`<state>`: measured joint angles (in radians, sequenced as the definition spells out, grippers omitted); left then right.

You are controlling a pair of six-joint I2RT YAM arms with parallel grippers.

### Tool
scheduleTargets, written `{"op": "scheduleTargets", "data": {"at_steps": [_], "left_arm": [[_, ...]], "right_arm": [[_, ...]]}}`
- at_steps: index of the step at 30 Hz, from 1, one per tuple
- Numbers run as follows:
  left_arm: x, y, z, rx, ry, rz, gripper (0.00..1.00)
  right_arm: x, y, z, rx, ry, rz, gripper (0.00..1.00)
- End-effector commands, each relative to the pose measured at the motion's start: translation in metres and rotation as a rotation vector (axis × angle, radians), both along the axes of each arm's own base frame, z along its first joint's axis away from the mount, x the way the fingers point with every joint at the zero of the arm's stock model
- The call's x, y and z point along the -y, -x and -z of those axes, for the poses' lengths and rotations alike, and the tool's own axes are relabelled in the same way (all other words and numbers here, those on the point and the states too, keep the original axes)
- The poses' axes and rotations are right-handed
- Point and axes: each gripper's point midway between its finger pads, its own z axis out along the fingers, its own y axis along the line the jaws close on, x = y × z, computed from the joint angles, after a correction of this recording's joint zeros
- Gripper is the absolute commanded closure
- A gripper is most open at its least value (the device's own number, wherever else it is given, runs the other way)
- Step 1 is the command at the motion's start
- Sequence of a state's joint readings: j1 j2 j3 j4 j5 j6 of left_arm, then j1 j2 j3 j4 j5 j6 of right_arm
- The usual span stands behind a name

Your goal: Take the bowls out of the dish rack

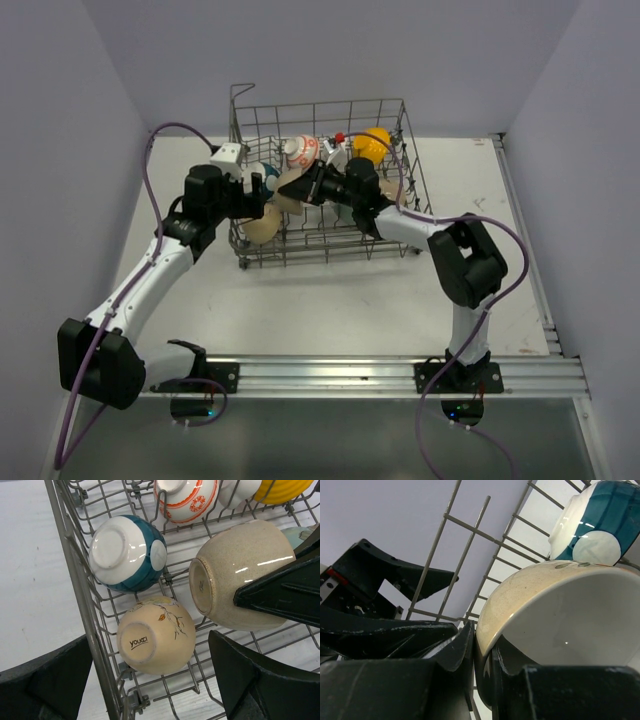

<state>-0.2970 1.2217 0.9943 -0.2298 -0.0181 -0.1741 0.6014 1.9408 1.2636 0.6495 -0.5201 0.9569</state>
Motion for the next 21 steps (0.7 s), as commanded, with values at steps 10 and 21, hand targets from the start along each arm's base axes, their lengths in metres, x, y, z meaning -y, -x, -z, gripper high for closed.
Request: {"op": "scheduleTargets", "data": {"at_steps": [10,21], "left_arm": [[-0.004,0.015,-0.002,-0.002,0.022,-0.03,0.0],[-0.013,0.017,-0.021,0.063,0.046,-0.081,0.0]], "right_arm": [[0.003,0.017,-0.079,0.139,-0.032,-0.061,1.0],[0.057,0.002,-0.118,0.326,0.283,0.182,1.0]]}}
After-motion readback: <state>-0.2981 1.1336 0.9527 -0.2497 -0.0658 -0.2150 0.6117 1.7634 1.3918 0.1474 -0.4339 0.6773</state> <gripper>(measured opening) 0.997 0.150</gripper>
